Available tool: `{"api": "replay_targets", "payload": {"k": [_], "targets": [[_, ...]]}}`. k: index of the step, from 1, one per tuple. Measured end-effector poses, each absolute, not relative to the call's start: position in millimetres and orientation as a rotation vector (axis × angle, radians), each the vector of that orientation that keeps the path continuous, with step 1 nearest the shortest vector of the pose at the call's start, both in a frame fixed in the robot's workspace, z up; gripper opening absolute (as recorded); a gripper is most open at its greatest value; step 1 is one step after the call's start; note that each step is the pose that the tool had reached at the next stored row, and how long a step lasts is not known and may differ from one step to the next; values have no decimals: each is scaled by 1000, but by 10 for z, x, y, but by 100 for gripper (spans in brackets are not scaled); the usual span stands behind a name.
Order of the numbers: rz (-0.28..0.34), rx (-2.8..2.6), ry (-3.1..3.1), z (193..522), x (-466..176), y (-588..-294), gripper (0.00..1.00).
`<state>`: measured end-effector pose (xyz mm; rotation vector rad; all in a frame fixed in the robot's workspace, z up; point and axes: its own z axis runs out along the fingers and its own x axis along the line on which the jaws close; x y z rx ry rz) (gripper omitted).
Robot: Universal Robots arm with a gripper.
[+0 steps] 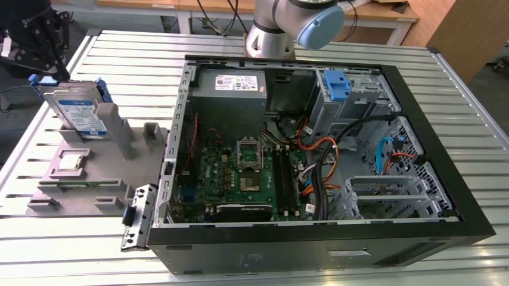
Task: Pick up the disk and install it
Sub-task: 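Pick up the disk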
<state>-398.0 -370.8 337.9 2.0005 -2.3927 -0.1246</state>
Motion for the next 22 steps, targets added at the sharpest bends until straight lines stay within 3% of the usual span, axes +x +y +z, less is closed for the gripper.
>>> {"api": "replay_targets", "payload": {"k": [22], "targets": [[-107, 2071, -2348, 3337, -3983, -3708, 11]]}}
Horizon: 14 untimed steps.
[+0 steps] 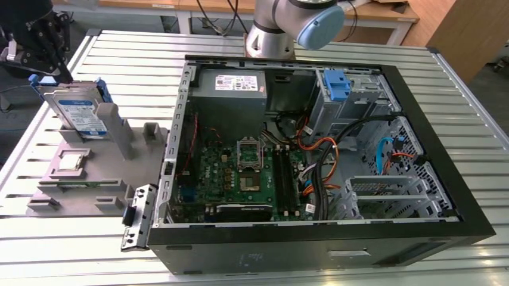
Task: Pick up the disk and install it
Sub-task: 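Pick up the disk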
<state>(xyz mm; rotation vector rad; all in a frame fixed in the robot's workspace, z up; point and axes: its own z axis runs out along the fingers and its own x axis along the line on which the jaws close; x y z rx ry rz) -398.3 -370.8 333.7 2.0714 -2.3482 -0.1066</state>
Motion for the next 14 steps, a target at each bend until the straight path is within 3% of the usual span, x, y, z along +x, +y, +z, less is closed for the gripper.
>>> {"api": "replay_targets", "payload": {"k": [9, 11, 13, 14], "targets": [[-107, 2071, -2348, 3336, -3983, -3708, 11], [-107, 2071, -2348, 3336, -3983, -3708, 17], [-107, 2071, -2348, 3336, -3983, -3708, 29], [-107, 2071, -2348, 3336, -3983, -3708, 29]]}}
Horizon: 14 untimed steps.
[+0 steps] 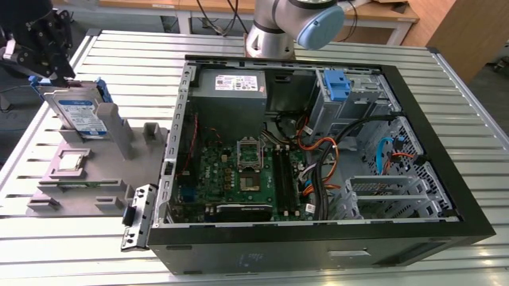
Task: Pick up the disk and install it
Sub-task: 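Pick up the disk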
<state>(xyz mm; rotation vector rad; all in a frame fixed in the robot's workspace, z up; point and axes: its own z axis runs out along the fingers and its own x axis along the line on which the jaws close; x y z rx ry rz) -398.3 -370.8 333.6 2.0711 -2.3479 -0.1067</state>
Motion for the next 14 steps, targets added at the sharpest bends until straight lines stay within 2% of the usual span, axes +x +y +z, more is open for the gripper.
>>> {"api": "replay_targets", "payload": {"k": [2, 5, 6, 14], "targets": [[-107, 2071, -2348, 3335, -3983, -3708, 41], [-107, 2071, -2348, 3335, -3983, -3708, 47], [-107, 2071, -2348, 3335, -3983, -3708, 53], [-107, 2071, -2348, 3292, -3983, -3708, 53]]}}
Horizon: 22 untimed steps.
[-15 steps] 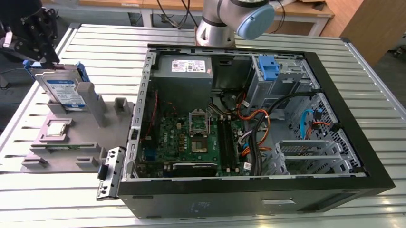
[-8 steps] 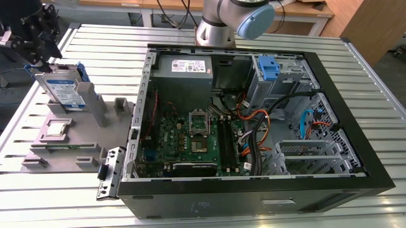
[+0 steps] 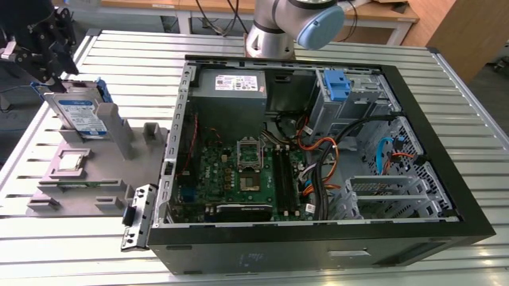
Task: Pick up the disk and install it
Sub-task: 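Pick up the disk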
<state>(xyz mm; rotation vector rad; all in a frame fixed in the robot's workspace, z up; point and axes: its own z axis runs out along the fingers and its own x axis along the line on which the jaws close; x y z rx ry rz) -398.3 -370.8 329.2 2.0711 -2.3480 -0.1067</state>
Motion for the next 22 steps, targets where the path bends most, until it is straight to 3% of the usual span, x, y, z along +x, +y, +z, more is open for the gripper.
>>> {"api": "replay_targets", "payload": {"k": [22], "targets": [[-109, 2073, -2348, 3020, -3983, -3708, 53]]}}
